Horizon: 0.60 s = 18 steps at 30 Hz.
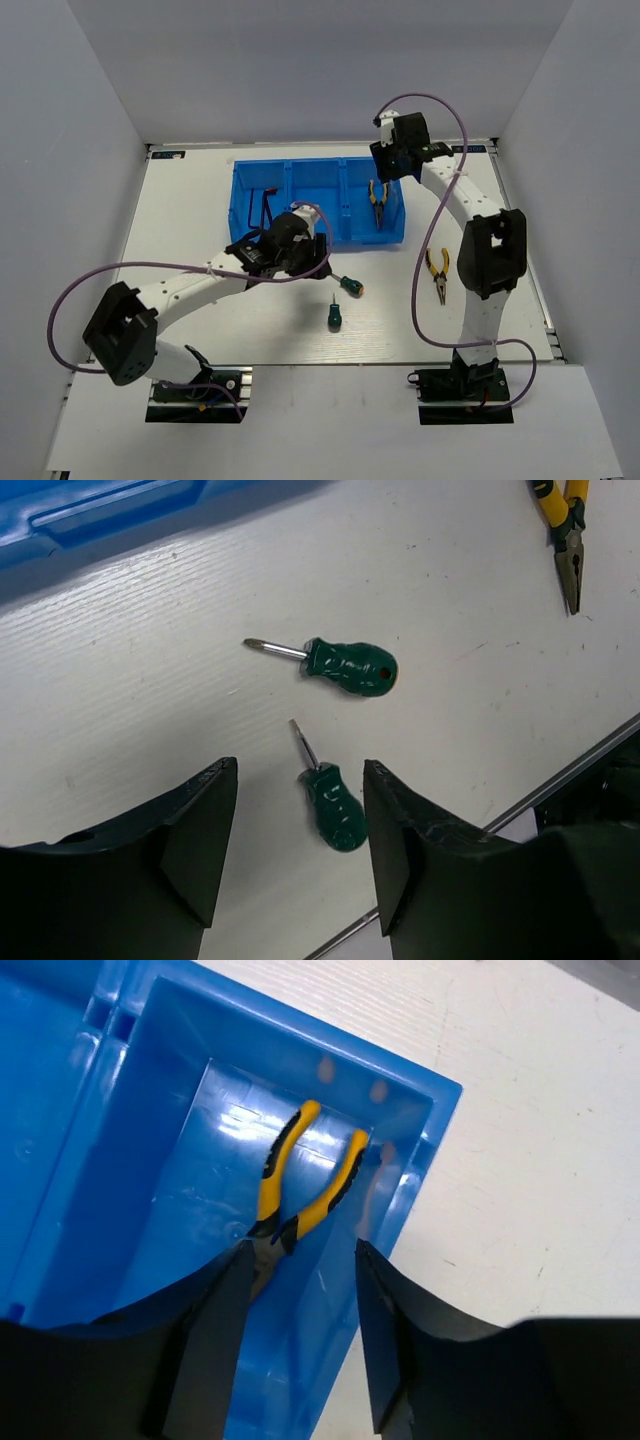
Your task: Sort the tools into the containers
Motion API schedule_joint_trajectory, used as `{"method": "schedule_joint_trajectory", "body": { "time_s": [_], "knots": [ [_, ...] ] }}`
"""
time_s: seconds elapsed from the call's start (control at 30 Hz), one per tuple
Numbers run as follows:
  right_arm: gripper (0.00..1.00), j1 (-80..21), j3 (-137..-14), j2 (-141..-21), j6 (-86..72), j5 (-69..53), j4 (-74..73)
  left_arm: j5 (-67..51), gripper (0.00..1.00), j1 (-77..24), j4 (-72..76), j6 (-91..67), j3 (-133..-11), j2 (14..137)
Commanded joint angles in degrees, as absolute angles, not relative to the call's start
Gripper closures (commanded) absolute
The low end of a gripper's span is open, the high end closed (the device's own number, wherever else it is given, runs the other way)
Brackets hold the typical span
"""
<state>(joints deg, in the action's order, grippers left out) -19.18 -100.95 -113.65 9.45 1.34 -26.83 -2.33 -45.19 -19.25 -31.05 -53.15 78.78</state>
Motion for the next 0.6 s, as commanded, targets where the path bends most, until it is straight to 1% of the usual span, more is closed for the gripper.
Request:
{"method": "schedule_joint_trajectory", "body": {
  "time_s": [0.0,0.03,0.07,0.13,0.17,0.2,0.23,0.27,0.3,0.33,0.4,0.47,0.5,0.57],
  "knots": [
    [0.5,-17.5,-100.82,-105.32,8.01,0.79,-27.33,-1.93,0.36,-46.93,-19.94,-31.72,-57.47,83.73],
    [0.54,-17.06,-99.51,-103.99,7.22,3.23,-28.29,-1.93,0.36,-47.46,-19.95,-32.25,-59.31,85.15],
    [0.56,-15.14,-95.05,-100.58,6.77,4.12,-29.0,-1.06,0.36,-48.51,-20.56,-32.26,-60.11,86.47],
    [0.64,-13.54,-91.07,-93.99,5.19,6.05,-30.49,-0.18,0.36,-49.56,-21.09,-33.66,-62.39,89.98],
    [0.75,-10.58,-84.7,-92.48,4.75,6.06,-31.46,0.69,0.36,-49.57,-21.09,-34.45,-63.1,91.04],
    [0.79,-9.76,-82.55,-90.81,4.66,6.06,-32.25,1.4,0.36,-50.53,-21.79,-34.98,-63.89,92.1],
    [0.81,-8.62,-80.35,-86.61,4.75,5.37,-33.3,2.1,0.37,-51.41,-22.67,-35.76,-65.55,93.24],
    [0.81,-6.61,-74.15,-85.35,5.01,5.01,-34.09,2.72,0.37,-51.42,-23.37,-36.38,-66.52,95.43],
    [0.81,-4.59,-72.18,-84.3,5.62,4.14,-34.36,2.72,0.37,-52.2,-24.86,-36.91,-68.27,96.49],
    [0.77,-2.66,-68.76,-81.68,6.23,3.61,-34.8,3.51,0.37,-52.9,-25.57,-38.05,-69.07,97.55],
    [0.66,-0.54,-64.61,-80.34,7.21,1.42,-35.15,4.92,0.37,-53.61,-27.06,-39.37,-70.92,99.84],
    [0.54,1.13,-61.62,-81.12,8.61,0.62,-35.24,5.79,0.37,-54.14,-27.6,-40.42,-71.98,100.89],
    [0.47,1.93,-60.31,-81.82,8.61,-1.82,-35.42,5.8,0.37,-54.14,-28.21,-41.13,-72.85,100.9],
    [0.42,2.55,-60.03,-84.53,8.61,-3.07,-36.21,6.5,0.36,-54.84,-28.82,-41.65,-73.73,101.43]
  ]
}}
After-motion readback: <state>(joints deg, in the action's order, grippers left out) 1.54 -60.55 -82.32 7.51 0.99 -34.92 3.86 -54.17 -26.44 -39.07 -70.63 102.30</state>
